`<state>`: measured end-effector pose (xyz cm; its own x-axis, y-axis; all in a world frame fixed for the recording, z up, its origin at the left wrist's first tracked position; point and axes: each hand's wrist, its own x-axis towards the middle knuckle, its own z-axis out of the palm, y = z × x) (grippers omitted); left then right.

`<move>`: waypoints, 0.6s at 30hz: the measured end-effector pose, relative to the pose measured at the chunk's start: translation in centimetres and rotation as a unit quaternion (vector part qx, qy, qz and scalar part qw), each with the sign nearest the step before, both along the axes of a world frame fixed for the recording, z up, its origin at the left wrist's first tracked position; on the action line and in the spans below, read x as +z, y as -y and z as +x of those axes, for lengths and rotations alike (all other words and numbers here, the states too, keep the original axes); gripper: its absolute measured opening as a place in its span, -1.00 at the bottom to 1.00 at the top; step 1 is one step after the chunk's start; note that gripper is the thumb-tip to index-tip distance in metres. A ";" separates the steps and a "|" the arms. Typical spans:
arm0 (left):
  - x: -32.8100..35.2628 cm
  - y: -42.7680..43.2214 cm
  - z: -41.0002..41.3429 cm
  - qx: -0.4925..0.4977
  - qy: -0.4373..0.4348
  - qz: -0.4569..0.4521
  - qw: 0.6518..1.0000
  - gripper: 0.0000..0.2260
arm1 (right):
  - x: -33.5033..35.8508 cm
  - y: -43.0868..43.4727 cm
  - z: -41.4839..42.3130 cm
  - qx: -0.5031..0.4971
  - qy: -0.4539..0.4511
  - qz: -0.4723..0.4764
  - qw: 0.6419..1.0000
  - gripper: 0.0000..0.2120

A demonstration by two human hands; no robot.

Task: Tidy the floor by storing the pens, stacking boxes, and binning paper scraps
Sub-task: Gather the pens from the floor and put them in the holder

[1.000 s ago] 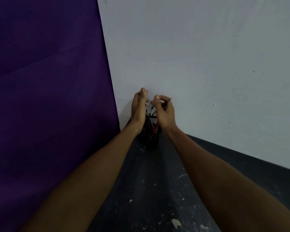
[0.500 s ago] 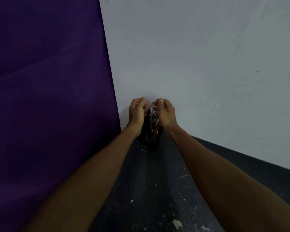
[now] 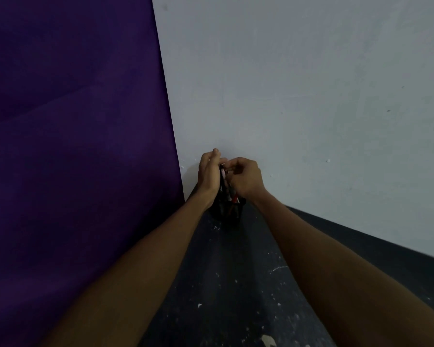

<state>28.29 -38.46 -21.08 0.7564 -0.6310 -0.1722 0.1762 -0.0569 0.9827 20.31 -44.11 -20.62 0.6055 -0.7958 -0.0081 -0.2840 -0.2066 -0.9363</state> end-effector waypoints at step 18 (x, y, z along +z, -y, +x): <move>0.2 -0.3 0.2 -0.001 0.040 0.006 0.999 -0.67 | 4.5 1.2 -0.3 -0.092 0.110 -0.065 0.988 -0.87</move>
<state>28.49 -38.21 -20.87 0.7669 -0.6306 -0.1193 0.0975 -0.0693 0.9928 20.03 -45.28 -16.14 0.4269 -0.8781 0.2162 -0.1206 -0.2922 -0.9487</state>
